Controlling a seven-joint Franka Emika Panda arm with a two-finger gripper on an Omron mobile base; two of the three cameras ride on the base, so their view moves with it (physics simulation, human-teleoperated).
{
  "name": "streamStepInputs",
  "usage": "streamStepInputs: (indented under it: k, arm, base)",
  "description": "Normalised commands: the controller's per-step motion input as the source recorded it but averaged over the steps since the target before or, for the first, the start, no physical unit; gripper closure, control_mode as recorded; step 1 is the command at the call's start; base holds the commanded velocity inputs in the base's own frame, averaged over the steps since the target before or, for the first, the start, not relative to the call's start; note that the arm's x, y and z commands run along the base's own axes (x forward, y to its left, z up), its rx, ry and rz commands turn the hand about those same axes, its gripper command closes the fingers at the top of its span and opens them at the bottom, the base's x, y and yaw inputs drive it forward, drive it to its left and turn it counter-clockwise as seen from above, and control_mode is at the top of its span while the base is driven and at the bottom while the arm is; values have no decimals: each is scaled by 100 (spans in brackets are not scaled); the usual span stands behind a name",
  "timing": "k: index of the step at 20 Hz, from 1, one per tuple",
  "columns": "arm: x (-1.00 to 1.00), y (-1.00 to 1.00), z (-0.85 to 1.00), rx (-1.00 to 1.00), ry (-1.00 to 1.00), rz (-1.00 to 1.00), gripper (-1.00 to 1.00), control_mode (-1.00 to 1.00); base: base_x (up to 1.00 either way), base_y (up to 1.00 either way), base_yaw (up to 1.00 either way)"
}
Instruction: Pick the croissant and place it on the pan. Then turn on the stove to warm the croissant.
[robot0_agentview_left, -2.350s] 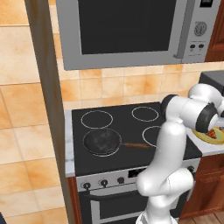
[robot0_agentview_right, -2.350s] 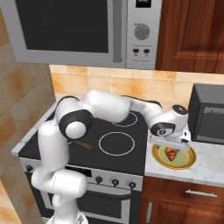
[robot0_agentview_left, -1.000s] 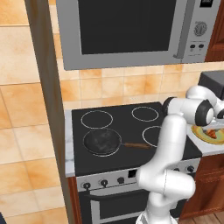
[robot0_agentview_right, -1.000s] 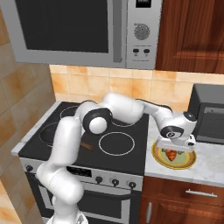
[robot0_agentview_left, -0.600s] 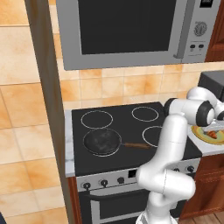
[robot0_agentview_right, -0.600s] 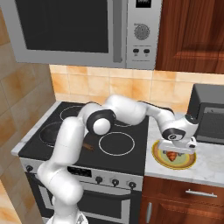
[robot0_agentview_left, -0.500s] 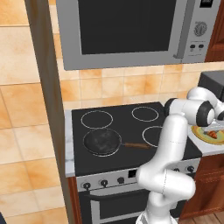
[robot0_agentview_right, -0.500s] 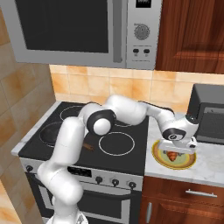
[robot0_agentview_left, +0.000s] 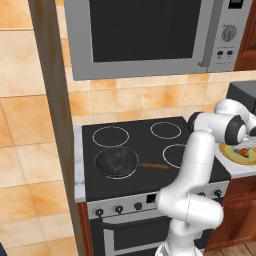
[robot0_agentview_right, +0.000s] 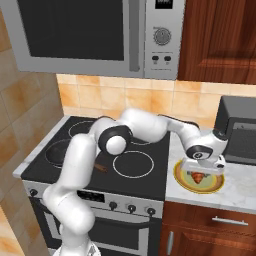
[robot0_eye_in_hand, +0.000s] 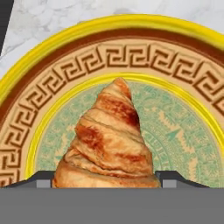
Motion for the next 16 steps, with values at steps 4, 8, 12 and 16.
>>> streamStepInputs:
  k: [4,8,12,16]
  arm:
    - [-13,12,39,0,-2,3,100,-100]
    - [-22,33,58,-2,-4,1,100,-100]
    - [-33,52,61,-4,-4,6,100,-100]
    - [-37,66,55,-9,-3,7,100,-100]
  base:
    - [0,0,0]
    - [0,0,0]
    - [0,0,0]
    - [0,0,0]
